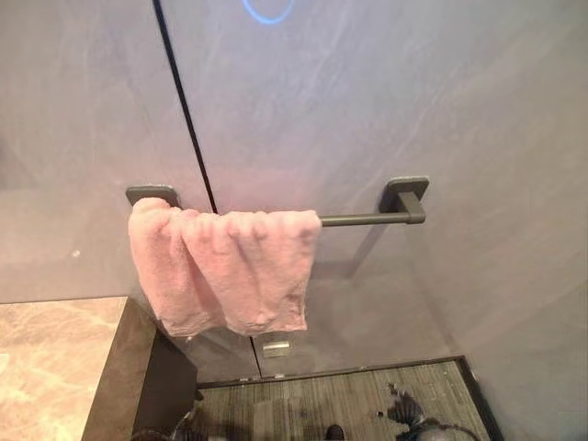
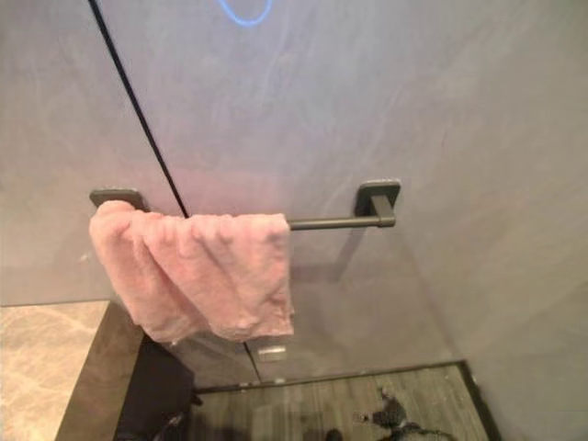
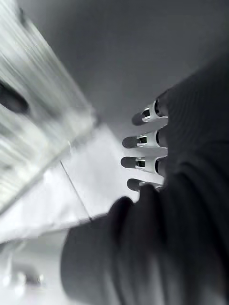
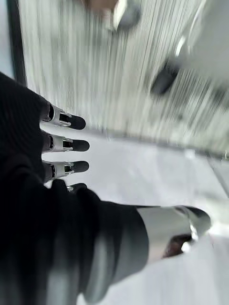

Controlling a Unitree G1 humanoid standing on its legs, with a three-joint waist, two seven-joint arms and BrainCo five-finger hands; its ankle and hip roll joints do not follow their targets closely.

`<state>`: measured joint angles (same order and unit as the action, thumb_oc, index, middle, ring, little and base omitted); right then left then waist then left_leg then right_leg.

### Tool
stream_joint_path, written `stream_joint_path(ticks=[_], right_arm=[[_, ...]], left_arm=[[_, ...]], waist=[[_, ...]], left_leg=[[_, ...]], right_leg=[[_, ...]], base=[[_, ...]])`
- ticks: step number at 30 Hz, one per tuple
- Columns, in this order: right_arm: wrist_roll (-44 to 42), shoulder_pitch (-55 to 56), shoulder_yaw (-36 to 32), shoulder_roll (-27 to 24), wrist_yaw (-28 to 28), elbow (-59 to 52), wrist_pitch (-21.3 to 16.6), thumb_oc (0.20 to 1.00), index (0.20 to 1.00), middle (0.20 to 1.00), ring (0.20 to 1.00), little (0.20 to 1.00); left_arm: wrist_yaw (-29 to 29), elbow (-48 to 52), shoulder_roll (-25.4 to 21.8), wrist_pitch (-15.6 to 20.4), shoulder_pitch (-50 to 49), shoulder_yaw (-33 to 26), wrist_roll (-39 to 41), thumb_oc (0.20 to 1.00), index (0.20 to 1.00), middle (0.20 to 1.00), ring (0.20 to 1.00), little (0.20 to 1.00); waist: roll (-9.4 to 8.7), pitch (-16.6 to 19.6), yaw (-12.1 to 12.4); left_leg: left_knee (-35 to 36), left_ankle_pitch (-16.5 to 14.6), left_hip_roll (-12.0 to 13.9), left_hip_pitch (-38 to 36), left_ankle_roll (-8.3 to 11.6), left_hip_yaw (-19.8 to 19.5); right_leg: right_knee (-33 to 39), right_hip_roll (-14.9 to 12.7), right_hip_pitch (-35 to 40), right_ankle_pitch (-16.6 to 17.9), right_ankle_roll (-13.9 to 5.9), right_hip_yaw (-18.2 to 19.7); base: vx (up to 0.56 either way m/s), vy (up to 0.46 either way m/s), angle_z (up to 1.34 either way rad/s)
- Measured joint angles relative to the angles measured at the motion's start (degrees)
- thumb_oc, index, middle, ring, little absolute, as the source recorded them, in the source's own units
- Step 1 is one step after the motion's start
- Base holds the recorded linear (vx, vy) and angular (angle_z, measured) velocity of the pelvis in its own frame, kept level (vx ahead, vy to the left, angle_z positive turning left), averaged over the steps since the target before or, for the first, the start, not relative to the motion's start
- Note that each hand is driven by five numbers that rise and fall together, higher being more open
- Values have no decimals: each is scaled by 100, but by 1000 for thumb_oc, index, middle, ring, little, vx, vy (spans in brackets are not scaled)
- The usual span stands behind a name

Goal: Put brush and paste in cup on sink, flatten towel.

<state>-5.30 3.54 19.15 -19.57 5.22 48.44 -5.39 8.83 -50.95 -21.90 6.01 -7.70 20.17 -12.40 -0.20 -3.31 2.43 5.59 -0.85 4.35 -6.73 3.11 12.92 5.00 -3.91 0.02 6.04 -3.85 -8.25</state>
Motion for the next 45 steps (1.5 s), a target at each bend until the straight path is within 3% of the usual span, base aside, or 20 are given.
stream_joint_path(ticks=[2,3,7,14,16,18,20,27,32,33,34,39,45], right_arm=[[-136,112,-12,-399,-216,-795,-56,1000,1000,1000,1000,1000],[-198,142,-57,-494,-262,-921,-114,1000,1000,1000,1000,1000],[-516,57,-223,-640,-534,-1269,-166,1000,1000,1000,1000,1000],[-517,-75,-154,-762,-682,-2353,-314,1000,1000,1000,1000,1000],[-518,-144,-137,-819,-686,-2490,-313,1000,1000,1000,1000,1000],[-520,-187,-98,-885,-689,-2542,-315,1000,1000,1000,1000,1000],[-520,-177,27,-1086,-707,-2749,-279,1000,1000,1000,1000,1000],[-624,-143,125,-1388,-943,-3243,-109,1000,1000,1000,1000,1000],[-639,-118,114,-1487,-1065,-3668,-100,1000,1000,1000,1000,1000],[-747,-112,102,-1501,-1095,-3915,-103,1000,1000,1000,1000,1000],[-748,-114,101,-1502,-1148,-4036,-107,1000,1000,1000,1000,1000],[-751,-114,111,-1527,-1250,-4272,-105,1000,1000,1000,1000,1000],[-691,-163,118,-1625,-1300,-4410,-65,1000,1000,1000,1000,1000]], left_arm=[[-305,1718,-847,190,-519,115,-199,1000,1000,1000,1000,1000],[-349,2029,-1067,289,-585,93,-228,1000,1000,1000,1000,1000],[-750,3214,-1548,390,-858,-440,-222,1000,1000,1000,1000,1000],[-1098,4806,-2099,743,-823,-606,-200,1000,1000,1000,1000,1000],[-1221,5377,-2549,769,-849,-668,-222,1000,1000,1000,1000,1000],[-1259,6004,-3021,836,-940,-920,-293,1000,1000,1000,1000,1000],[-1292,6768,-3215,1010,-1283,-1641,-91,1000,1000,1000,1000,1000],[-1855,7401,-3753,978,-1858,-2496,1923,1000,1000,1000,1000,1000],[-1997,7579,-3902,870,-2193,-3144,2500,1000,1000,1000,1000,1000],[-2060,7668,-3934,855,-2524,-3754,2867,1000,1000,1000,1000,1000],[-2063,7664,-3939,840,-2531,-3887,3176,1000,1000,1000,1000,1000],[-2160,7408,-4214,797,-2627,-4010,3753,1000,1000,1000,1000,1000],[-2265,6291,-4397,615,-2617,-3993,3614,1000,1000,1000,1000,1000]], waist=[[4,-85,-16],[8,-105,-11],[24,-110,73],[96,-142,193],[106,-149,197],[113,-158,265],[160,-185,309],[246,-227,382],[293,-272,468],[296,-273,497],[305,-277,543],[306,-280,658],[291,-272,671]], left_leg=[[0,-3,11,7,5,-13],[0,-3,10,8,6,-17],[-1,1,11,11,7,-82],[-10,23,12,7,37,-235],[0,30,18,58,49,-326],[-2,48,24,87,72,-368],[-3,56,20,98,83,-415],[-18,124,44,209,149,-739],[-2,121,58,258,190,-808],[-5,127,63,271,184,-866],[-23,137,59,279,171,-901],[-27,139,48,289,170,-923],[-28,139,37,284,171,-919]], right_leg=[[15,8,0,-5,6,-16],[24,6,4,-3,9,-17],[33,-2,34,-4,15,-72],[46,-17,117,-25,10,-218],[46,-19,117,-50,12,-314],[34,-12,108,-53,19,-347],[0,-18,119,-52,18,-387],[-1,-16,178,-109,36,-702],[-2,-14,189,-177,13,-815],[-2,-8,194,-184,22,-851],[-2,-12,196,-185,27,-872],[-3,-25,213,-187,25,-927],[-3,-34,215,-187,23,-933]], base=[[13,-7,4],[7,-9,5],[5,-27,9],[-2,-28,11],[-1,-38,20],[-30,-36,11],[-28,-42,8],[-9,-28,23],[15,1,13],[-2,14,11],[-2,14,14],[4,17,6],[8,23,0]])
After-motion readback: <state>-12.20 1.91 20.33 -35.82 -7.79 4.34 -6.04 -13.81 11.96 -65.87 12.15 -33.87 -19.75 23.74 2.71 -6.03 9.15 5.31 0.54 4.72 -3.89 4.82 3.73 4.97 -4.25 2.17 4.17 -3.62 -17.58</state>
